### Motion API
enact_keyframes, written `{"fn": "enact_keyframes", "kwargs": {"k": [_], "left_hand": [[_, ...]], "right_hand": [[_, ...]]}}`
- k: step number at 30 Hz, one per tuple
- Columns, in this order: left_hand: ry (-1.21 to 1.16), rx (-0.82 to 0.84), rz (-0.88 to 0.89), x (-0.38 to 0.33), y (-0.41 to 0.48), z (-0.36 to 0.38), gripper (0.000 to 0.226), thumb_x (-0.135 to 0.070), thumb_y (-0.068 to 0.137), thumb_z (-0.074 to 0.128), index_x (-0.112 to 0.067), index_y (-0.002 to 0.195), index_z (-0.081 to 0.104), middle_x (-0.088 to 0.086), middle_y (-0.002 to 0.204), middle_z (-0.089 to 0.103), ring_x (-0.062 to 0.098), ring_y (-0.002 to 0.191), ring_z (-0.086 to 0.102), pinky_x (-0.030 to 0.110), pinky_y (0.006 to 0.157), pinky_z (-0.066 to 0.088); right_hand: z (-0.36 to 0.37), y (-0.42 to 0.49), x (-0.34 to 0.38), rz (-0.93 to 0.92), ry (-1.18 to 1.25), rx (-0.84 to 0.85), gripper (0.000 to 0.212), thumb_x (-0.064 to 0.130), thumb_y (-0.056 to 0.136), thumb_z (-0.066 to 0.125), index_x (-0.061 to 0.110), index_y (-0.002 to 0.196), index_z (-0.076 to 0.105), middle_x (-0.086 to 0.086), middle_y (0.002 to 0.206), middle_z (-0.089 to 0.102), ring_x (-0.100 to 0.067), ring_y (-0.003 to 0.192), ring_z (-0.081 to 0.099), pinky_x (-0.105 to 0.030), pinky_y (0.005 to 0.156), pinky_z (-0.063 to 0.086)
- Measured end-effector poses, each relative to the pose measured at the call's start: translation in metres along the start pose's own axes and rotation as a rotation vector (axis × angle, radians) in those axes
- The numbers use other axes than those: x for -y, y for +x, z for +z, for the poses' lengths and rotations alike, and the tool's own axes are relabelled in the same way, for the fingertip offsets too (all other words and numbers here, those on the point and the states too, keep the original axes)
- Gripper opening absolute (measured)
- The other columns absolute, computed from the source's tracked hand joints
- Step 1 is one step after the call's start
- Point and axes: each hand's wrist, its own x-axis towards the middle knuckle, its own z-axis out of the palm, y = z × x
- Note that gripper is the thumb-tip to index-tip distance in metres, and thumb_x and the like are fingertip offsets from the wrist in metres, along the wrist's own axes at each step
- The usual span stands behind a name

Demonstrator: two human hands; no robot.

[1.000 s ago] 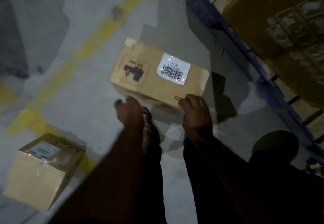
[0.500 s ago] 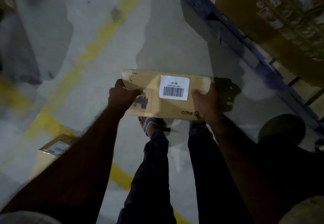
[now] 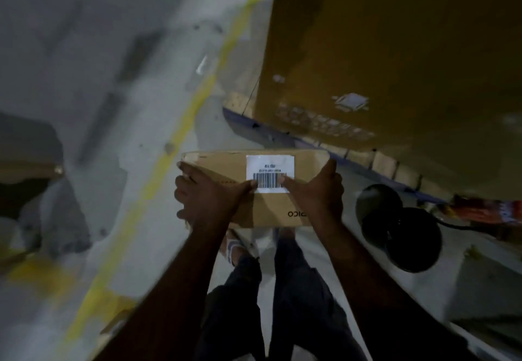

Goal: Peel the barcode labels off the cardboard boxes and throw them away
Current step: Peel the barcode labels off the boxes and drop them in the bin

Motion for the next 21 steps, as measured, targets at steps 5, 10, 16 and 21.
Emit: {"fn": "enact_keyframes", "kwargs": {"k": [5, 10, 16, 21], "left_hand": [[0.051, -0.025, 0.193, -0.02, -0.071, -0.035, 0.155, -0.084, 0.037, 0.075, -0.02, 0.154, -0.004, 0.019, 0.157, 0.019, 0.041, 0.142, 0.023, 0.065, 0.103, 0.031], [0.146, -0.068, 0.428, -0.035, -0.146, -0.045, 0.148, -0.085, 0.04, 0.074, -0.024, 0.153, -0.001, 0.019, 0.154, 0.02, 0.043, 0.137, 0.026, 0.064, 0.102, 0.032], [0.227, -0.064, 0.791, -0.051, -0.3, -0.018, 0.141, -0.083, 0.046, 0.073, -0.019, 0.152, 0.006, 0.021, 0.146, 0.027, 0.044, 0.13, 0.034, 0.061, 0.097, 0.037], [0.196, 0.107, 1.125, -0.059, -0.45, 0.025, 0.133, -0.085, 0.05, 0.068, -0.025, 0.153, 0.008, 0.024, 0.15, 0.026, 0.046, 0.134, 0.03, 0.065, 0.101, 0.033]], "right_hand": [[-0.072, -0.055, -0.026, 0.054, 0.087, -0.109, 0.115, 0.068, 0.057, 0.078, 0.02, 0.146, 0.023, -0.013, 0.136, 0.047, -0.035, 0.123, 0.049, -0.049, 0.093, 0.05], [-0.14, -0.099, -0.081, 0.073, 0.208, -0.199, 0.108, 0.069, 0.056, 0.077, 0.019, 0.141, 0.033, -0.012, 0.13, 0.053, -0.035, 0.12, 0.053, -0.041, 0.089, 0.051], [-0.239, -0.181, -0.213, 0.157, 0.309, -0.435, 0.106, 0.064, 0.061, 0.078, 0.016, 0.144, 0.032, -0.013, 0.132, 0.053, -0.033, 0.121, 0.051, -0.04, 0.09, 0.049], [-0.323, -0.285, -0.335, 0.363, 0.384, -0.672, 0.096, 0.065, 0.063, 0.075, 0.023, 0.139, 0.035, -0.01, 0.129, 0.051, -0.031, 0.123, 0.05, -0.039, 0.091, 0.047]]}}
